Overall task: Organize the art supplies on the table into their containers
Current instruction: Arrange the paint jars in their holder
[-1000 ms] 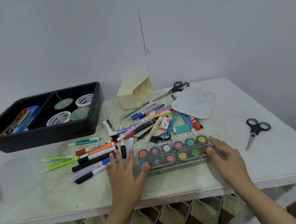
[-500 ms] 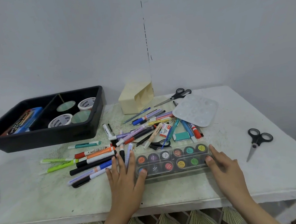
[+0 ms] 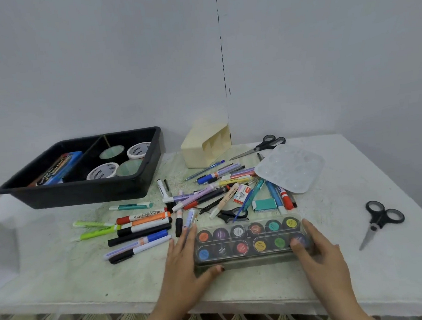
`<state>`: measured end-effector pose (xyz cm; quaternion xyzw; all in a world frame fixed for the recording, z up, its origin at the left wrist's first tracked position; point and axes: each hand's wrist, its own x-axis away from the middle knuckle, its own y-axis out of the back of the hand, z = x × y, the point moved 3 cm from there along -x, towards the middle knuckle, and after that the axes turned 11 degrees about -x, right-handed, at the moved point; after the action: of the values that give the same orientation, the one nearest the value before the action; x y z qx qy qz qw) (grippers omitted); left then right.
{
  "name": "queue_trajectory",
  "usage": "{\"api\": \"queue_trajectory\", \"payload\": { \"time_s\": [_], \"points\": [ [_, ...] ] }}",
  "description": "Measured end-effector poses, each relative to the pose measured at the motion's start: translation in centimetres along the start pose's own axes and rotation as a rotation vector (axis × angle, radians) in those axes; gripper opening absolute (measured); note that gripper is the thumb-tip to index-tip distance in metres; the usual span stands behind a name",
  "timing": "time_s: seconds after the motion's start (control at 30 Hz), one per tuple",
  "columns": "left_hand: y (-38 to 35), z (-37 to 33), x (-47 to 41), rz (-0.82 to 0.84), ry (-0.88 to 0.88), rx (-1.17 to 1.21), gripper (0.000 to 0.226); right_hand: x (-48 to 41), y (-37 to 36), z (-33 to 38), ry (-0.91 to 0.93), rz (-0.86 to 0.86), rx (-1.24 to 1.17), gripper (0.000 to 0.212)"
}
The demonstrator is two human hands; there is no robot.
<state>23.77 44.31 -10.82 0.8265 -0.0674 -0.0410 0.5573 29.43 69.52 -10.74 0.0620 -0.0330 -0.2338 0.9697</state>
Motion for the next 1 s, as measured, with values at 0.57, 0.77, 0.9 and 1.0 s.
{"api": "queue_trajectory", "payload": {
  "time_s": [0.57, 0.77, 0.9, 1.0],
  "points": [
    [4.9, -4.9, 2.4, -0.350, -0.048, 0.689, 0.071, -4.7, -0.3, 7.2, 0.019, 0.345, -0.539, 0.048],
    [6.7, -4.2, 3.7, -0.215, 0.189, 0.999, 0.022, -7.5, -1.7, 9.3, -0.083, 0.553, -0.443, 0.043],
    [8.1, -3.1, 4.9, 0.021, 0.211, 1.008, 0.035, -8.8, -4.2, 11.7, -0.091, 0.763, -0.352, 0.042],
    [9.3, -1.8, 5.8, 0.102, 0.179, 1.044, 0.043, -8.6, -7.0, 13.4, -0.047, 0.863, -0.317, 0.040]
  ]
}}
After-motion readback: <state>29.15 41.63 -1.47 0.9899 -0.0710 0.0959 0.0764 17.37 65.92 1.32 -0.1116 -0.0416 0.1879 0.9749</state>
